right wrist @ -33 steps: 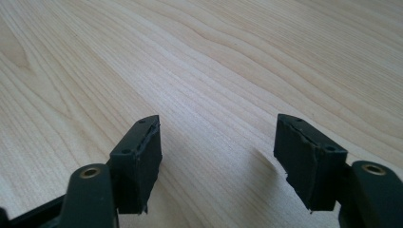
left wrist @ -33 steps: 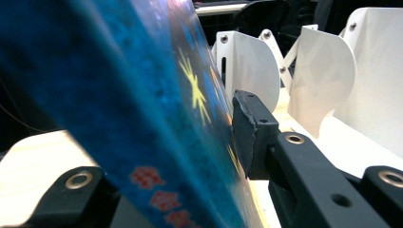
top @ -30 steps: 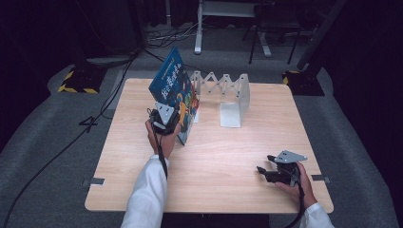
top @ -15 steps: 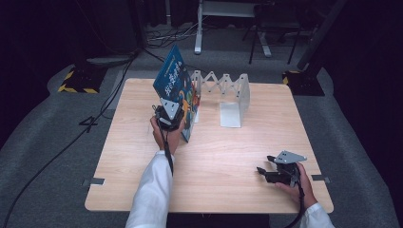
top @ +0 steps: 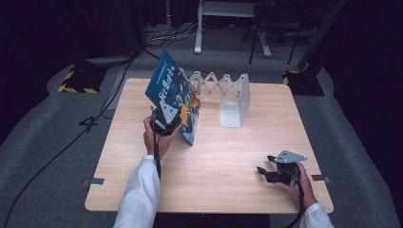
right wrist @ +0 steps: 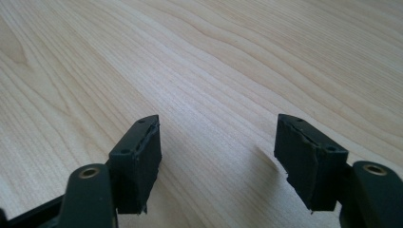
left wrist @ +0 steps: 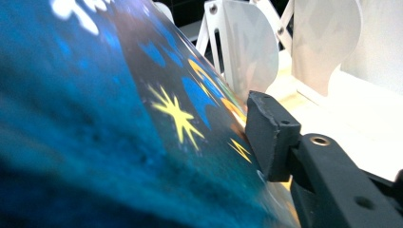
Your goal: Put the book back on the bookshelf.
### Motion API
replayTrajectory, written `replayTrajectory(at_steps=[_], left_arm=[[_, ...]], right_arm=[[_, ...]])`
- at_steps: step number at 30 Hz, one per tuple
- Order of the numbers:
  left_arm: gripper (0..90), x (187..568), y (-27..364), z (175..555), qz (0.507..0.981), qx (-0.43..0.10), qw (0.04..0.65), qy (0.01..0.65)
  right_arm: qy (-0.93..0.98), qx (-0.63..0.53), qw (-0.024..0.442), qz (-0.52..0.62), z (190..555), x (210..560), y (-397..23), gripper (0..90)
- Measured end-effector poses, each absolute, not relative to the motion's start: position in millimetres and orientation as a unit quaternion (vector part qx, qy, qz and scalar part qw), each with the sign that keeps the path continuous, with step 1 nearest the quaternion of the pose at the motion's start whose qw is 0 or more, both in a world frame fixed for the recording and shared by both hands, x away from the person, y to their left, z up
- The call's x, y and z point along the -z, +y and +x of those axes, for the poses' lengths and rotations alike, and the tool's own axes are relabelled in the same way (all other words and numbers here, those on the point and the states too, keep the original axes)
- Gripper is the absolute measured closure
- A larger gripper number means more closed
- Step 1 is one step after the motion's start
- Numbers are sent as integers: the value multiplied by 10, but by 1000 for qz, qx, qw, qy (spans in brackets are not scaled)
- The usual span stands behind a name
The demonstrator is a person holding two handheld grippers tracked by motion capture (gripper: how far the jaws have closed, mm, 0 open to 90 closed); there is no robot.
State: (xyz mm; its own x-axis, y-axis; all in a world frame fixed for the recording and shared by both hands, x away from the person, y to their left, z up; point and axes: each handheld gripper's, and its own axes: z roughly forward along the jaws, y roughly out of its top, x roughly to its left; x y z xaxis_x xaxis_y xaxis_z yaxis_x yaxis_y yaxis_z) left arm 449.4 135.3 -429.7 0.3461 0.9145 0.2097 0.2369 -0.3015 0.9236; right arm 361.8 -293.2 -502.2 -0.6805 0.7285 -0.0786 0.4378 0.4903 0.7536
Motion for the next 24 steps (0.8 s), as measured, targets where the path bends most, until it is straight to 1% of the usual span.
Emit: replayTrajectory(at_steps=[6, 10, 14, 18, 24], left_arm=[[564, 4280, 1352, 4480, 709, -401, 417, 403], [508, 4264, 1371, 4451, 715, -397, 418, 396], [483, 4253, 1414, 4379, 728, -394, 406, 387], [478, 4235, 1444, 4326, 733, -391, 406, 381], [461, 4183, 1519, 4256, 740, -375, 416, 373]], right_arm=[[840, -367, 198, 347, 3620, 5023, -2933, 334], [840, -367, 198, 347, 3619, 5023, -2935, 334], [839, -364, 197, 352, 3624, 5018, -2938, 334], [838, -362, 197, 357, 3628, 5012, -2945, 334], [840, -360, 198, 355, 3624, 5010, -2939, 334]])
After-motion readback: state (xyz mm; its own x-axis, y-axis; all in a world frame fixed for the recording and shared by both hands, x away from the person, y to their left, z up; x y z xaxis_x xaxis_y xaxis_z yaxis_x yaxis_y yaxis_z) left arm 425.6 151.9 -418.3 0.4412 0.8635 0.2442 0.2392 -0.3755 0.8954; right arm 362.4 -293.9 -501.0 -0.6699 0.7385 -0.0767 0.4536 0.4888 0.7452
